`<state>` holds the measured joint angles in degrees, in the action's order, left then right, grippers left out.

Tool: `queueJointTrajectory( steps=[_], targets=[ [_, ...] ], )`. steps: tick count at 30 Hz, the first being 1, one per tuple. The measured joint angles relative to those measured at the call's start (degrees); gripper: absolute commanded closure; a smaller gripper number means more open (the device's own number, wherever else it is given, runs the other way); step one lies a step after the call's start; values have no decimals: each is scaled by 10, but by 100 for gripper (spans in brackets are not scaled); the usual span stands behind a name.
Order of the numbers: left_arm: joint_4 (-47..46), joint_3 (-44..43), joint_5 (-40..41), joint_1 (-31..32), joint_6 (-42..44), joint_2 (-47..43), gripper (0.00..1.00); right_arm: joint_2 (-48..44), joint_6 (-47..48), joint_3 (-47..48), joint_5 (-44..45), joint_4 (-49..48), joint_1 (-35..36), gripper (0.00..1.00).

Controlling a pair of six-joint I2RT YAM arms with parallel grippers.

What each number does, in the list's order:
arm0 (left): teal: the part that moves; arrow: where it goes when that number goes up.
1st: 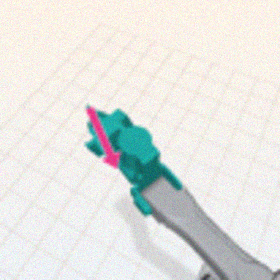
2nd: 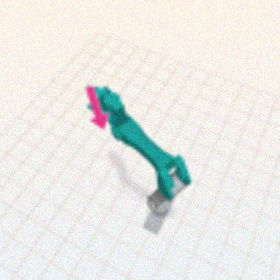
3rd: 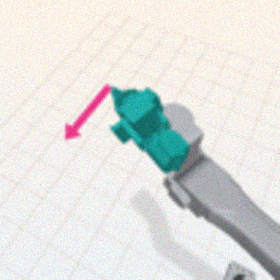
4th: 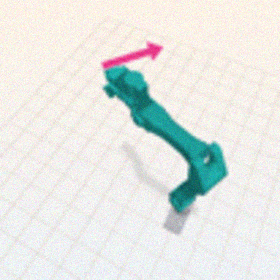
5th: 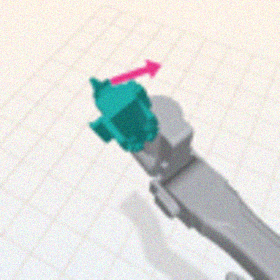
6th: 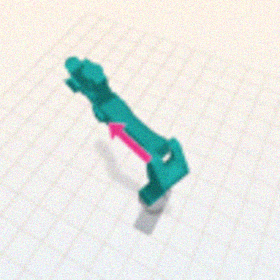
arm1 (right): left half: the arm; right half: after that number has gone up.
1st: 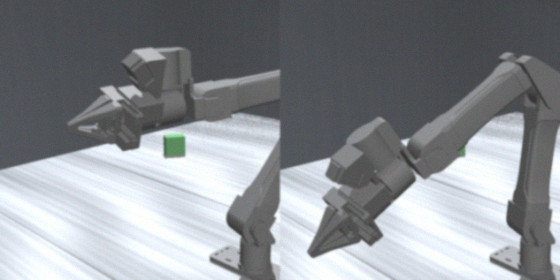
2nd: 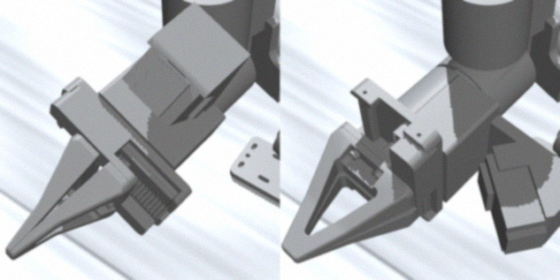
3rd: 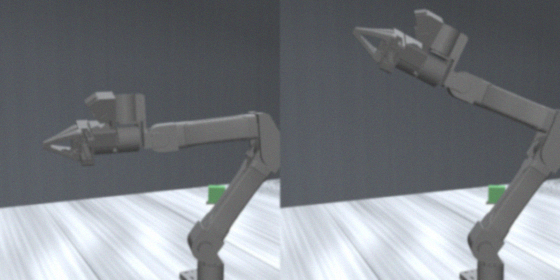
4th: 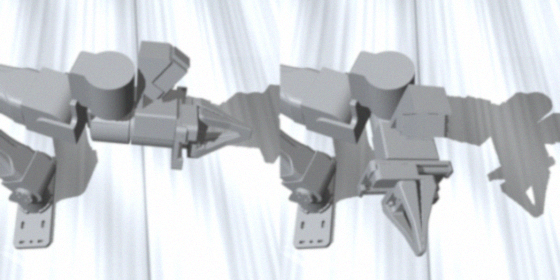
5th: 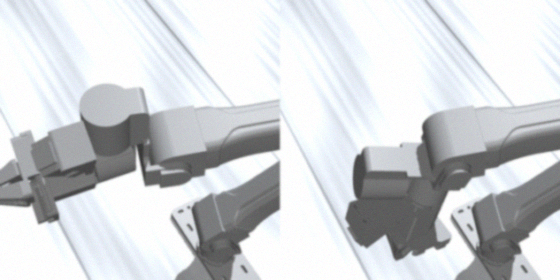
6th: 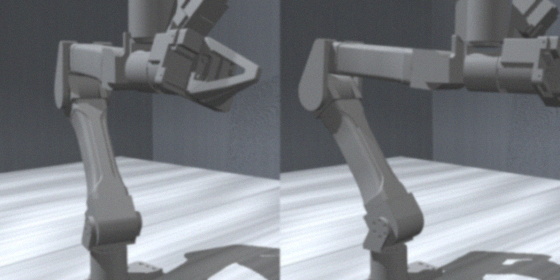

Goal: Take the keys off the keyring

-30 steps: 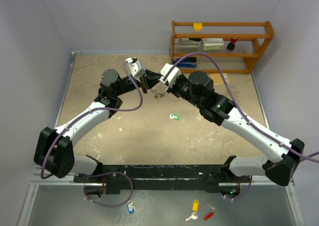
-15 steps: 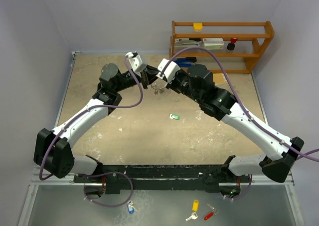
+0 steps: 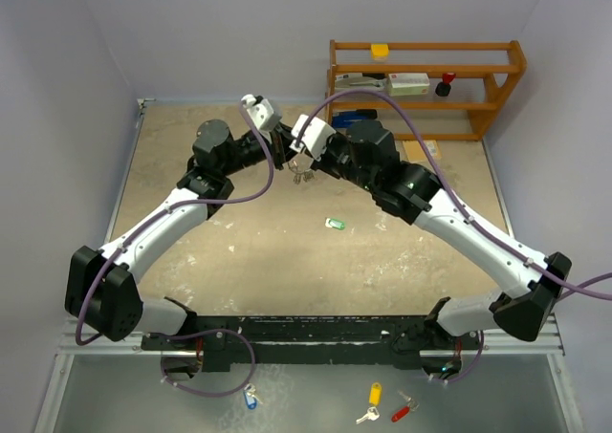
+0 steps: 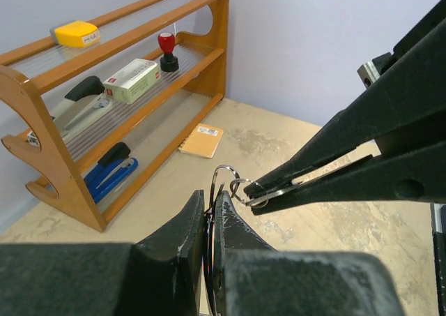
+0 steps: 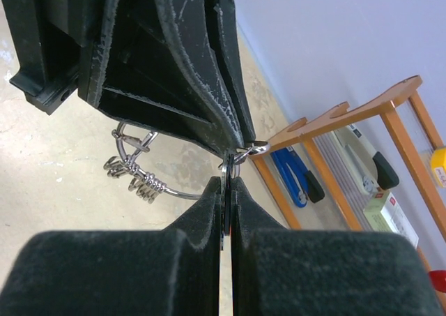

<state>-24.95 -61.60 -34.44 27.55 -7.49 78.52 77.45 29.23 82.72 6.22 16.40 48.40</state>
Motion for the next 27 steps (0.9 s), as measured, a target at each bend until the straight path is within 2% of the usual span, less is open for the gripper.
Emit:
queueJointTrajectory(
  steps=[4, 10, 13, 18, 23, 27],
  targets=[
    [2, 0, 9, 0, -10, 0, 100, 10, 1, 0, -12, 0, 0, 100],
    [-55, 0, 79, -17, -25, -2, 100, 40, -2, -2, -87, 42, 35, 100],
    [-60, 0, 103, -18, -23, -3, 100, 50, -2, -4, -92, 48, 37, 100],
    [-32, 0, 158, -18, 7, -9, 100, 32, -7, -45, -66, 27, 33, 100],
    [3, 10, 228, -18, 34, -12, 100, -10, -31, -99, 4, -28, 28, 100],
    [13, 45, 268, -18, 36, -16, 100, -27, -68, -111, 28, -67, -10, 100]
  ],
)
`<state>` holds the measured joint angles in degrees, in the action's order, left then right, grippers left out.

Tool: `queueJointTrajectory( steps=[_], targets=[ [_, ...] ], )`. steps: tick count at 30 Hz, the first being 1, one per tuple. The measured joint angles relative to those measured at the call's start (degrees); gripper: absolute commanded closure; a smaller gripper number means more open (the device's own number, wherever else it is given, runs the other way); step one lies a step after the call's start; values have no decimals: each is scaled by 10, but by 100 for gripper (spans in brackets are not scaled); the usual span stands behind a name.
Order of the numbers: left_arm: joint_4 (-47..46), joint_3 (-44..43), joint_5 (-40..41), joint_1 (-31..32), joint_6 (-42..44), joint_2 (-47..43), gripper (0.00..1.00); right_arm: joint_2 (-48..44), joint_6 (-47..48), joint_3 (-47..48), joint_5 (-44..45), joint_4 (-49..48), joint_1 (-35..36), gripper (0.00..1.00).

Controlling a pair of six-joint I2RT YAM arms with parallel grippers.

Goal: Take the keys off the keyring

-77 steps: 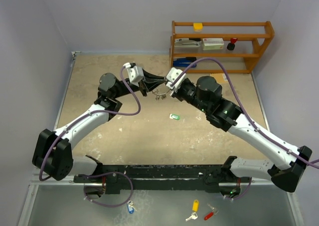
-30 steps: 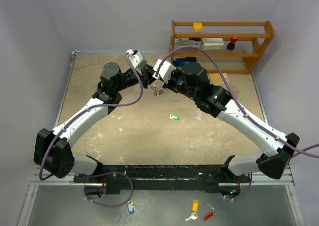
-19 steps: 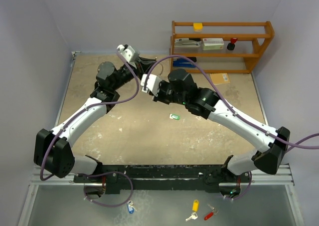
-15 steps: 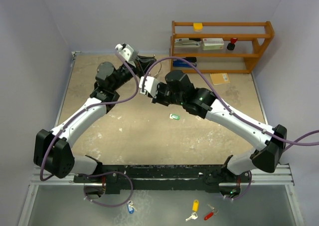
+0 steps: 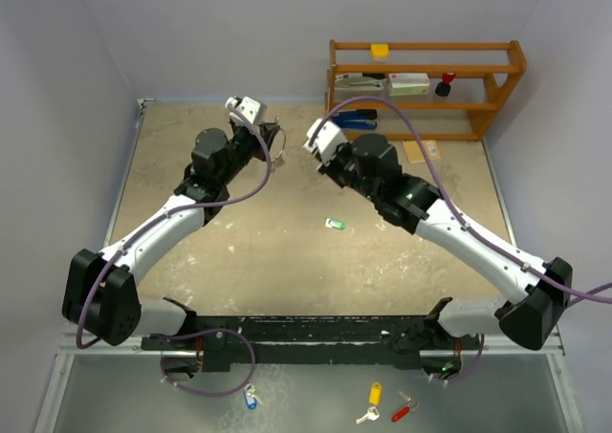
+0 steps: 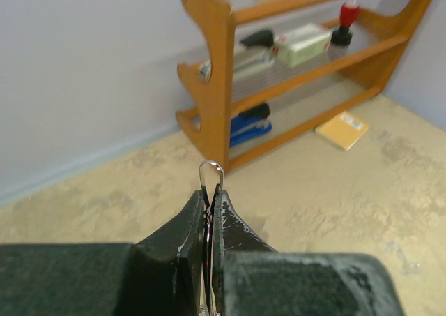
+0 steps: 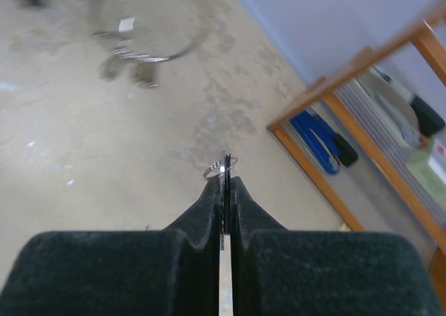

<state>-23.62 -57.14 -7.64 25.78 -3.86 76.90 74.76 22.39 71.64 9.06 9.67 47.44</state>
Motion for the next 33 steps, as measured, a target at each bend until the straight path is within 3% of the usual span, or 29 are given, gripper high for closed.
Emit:
queueJointTrajectory(
  steps=[9, 16, 22, 33],
  targets=[
    [14, 65, -4, 0, -57, 13, 100, 23, -127, -12, -11, -42, -175, 100],
    [-37, 90, -56, 0, -123, 73, 100, 103, -194, -52, -52, -54, -214, 100],
    [-99, 121, -83, -9, -177, 177, 100, 155, -229, -93, -78, -70, -227, 100],
    [-140, 100, -77, -38, -191, 291, 100, 260, -254, -94, -108, -130, -240, 100]
  ],
)
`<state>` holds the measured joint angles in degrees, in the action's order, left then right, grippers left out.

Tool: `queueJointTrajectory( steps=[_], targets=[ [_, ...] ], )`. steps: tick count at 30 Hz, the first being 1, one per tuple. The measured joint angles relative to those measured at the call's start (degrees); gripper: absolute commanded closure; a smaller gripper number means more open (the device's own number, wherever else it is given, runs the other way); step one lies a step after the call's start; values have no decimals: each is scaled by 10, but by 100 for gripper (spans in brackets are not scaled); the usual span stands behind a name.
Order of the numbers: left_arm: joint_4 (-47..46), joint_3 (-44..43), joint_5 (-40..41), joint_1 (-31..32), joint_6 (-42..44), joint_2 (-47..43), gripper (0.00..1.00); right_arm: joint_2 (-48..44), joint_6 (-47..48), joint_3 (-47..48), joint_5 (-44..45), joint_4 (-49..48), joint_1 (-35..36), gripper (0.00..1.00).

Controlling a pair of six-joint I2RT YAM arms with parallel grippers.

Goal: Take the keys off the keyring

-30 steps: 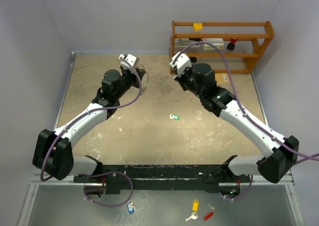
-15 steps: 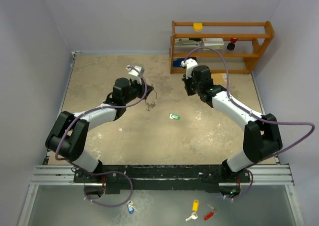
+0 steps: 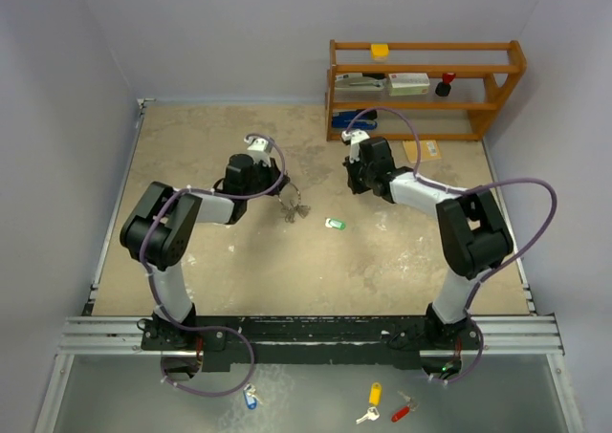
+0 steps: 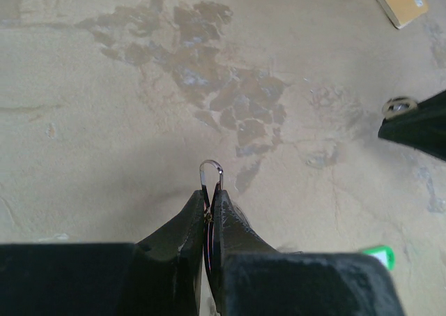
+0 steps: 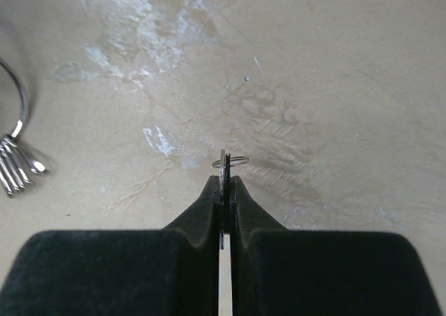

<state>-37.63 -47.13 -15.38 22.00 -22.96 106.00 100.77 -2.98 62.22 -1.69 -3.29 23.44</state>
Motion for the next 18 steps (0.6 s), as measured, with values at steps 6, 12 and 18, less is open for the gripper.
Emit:
queueJointTrajectory(
  steps=[6, 12, 18],
  targets=[
    [20, -35, 34, -10, 16, 28, 81, 57, -5, 3, -4, -13, -3, 97],
    [35, -42, 75, -21, 26, 45, 72, 76, -7, 15, -4, -35, -5, 94],
    [55, -49, 107, -32, 28, 48, 67, 96, -10, 42, -6, -54, -10, 63]
  ],
)
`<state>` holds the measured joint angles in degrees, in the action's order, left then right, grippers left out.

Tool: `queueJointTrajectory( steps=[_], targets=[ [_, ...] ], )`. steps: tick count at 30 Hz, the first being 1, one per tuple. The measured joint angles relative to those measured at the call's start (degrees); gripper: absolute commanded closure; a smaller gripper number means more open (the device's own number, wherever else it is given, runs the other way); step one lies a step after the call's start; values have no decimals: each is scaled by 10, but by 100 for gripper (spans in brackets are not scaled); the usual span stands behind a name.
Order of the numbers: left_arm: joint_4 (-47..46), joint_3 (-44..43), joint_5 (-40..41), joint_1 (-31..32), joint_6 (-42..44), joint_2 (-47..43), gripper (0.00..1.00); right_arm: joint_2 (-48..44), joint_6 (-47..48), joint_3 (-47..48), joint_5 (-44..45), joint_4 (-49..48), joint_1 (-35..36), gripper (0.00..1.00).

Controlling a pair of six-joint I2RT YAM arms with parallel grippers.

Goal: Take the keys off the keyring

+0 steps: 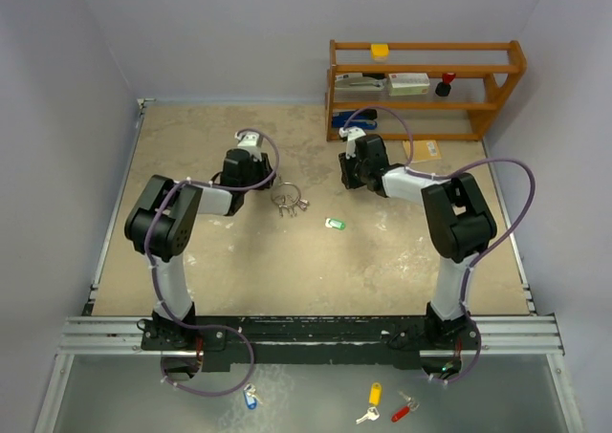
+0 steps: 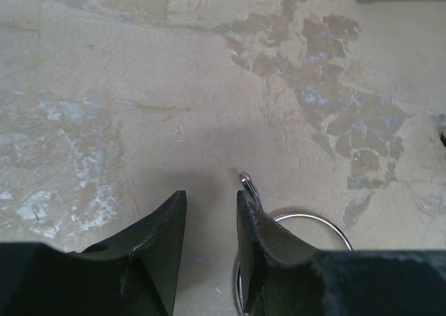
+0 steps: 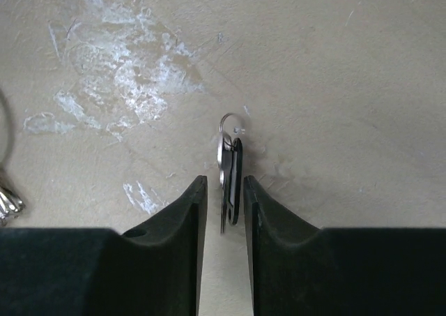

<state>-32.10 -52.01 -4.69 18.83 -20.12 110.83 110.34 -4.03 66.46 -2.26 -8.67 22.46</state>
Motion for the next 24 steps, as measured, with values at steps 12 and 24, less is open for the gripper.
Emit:
queueJointTrajectory(
  steps=[12, 24],
  targets=[
    [46, -6, 67, -3, 15, -54, 36, 2, 2, 3, 2, -7, 0, 50],
    [105, -6, 183, -3, 23, -164, 34, -178, 10, -82, 37, -42, 0, 46]
  ],
)
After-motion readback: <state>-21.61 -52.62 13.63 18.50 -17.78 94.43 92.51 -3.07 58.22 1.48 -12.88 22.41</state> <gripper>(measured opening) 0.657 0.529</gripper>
